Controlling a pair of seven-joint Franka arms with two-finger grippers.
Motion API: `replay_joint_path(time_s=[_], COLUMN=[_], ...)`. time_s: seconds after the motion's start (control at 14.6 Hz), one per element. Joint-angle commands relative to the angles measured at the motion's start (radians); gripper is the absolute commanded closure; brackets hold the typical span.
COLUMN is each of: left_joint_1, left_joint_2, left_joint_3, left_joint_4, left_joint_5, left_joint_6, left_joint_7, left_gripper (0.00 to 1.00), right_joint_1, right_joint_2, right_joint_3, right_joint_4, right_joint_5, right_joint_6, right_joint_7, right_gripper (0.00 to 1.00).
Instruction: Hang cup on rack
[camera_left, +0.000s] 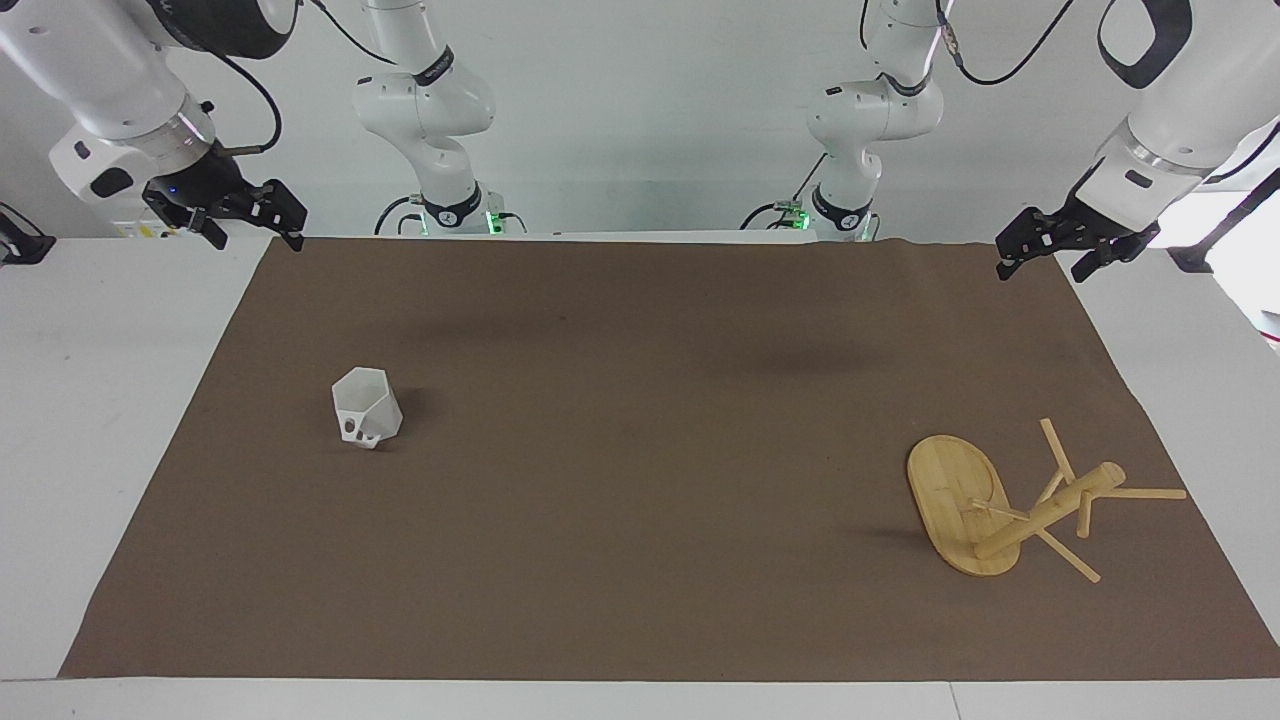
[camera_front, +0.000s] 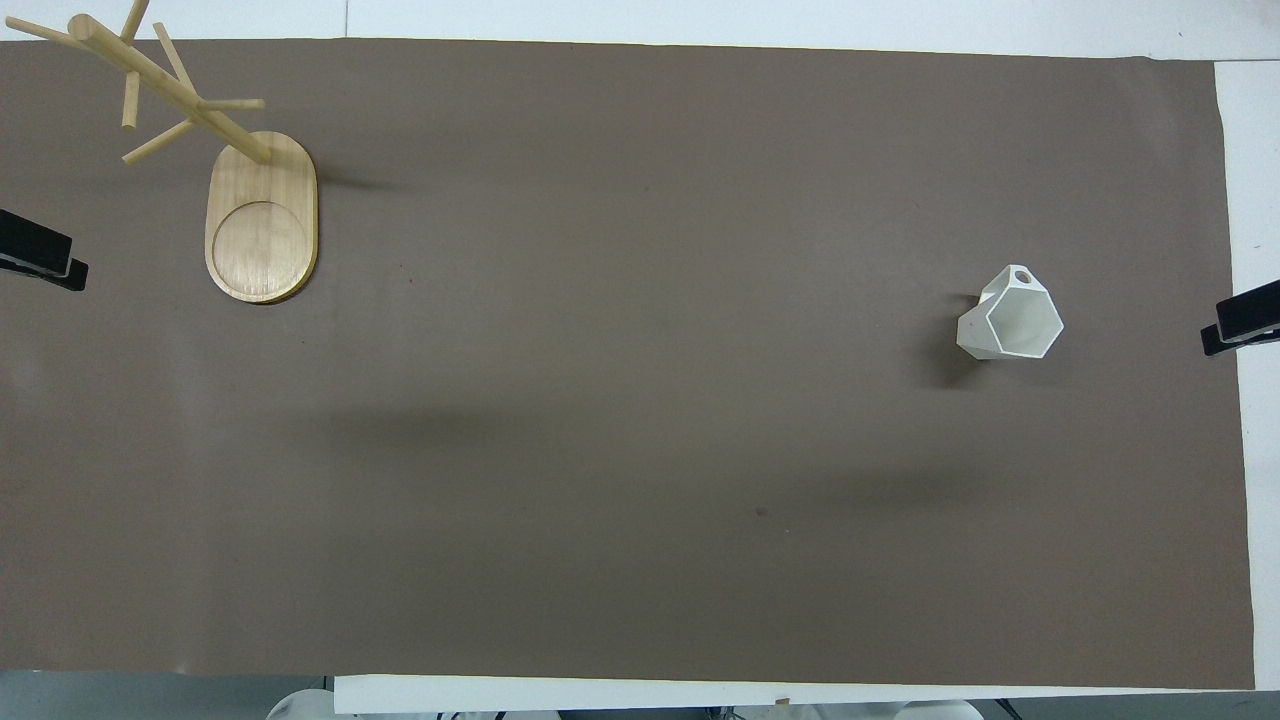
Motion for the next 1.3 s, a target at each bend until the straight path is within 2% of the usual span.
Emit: replay_joint_path(time_s=[0.0,0.21,0.48,0.55,0.75,0.89,1.03,1.23], left_joint_1=[0.000,0.000,0.000,0.000,0.000,0.000,0.000,0.000], left_joint_2=[-0.016,-0.016,-0.016,-0.016,-0.016,-0.016,-0.016,-0.016], left_joint_3=[0.000,0.000,0.000,0.000,0.000,0.000,0.000,0.000], left_joint_4=[-0.019,-0.019,-0.019,-0.019,-0.019,-0.019,-0.019,-0.019], left_joint_5=[0.017,0.017,0.017,0.017,0.017,0.017,0.017,0.017], left_joint_6=[-0.001,-0.001,-0.001,-0.001,-0.001,-0.001,-0.001,-0.001], left_joint_7=[-0.009,-0.009,-0.009,-0.009,-0.009,-0.009,-0.009,-0.009], left_gripper=[0.00,0.00,0.00,0.00,0.00,0.00,0.00,0.00], right_joint_1=[0.005,0.005,-0.015,-0.034,-0.164,-0.231,-0.291,-0.374], right_joint_2=[-0.014,-0.011,0.044,0.059,0.145,0.202,0.280,0.323], right_joint_3=[0.003,0.003,0.002,0.002,0.002,0.002,0.002,0.002], right_joint_4=[-0.028,-0.064,-0.088,-0.088,-0.079,-0.061,0.002,-0.001], right_joint_5=[-0.019,-0.019,0.012,0.027,0.177,0.225,0.271,0.399], right_joint_6=[0.045,0.131,0.224,0.247,0.296,0.316,0.313,0.292], right_joint_7=[-0.034,-0.063,-0.075,-0.144,-0.496,-0.765,-1.034,-1.334], right_gripper=[0.00,0.00,0.00,0.00,0.00,0.00,0.00,0.00])
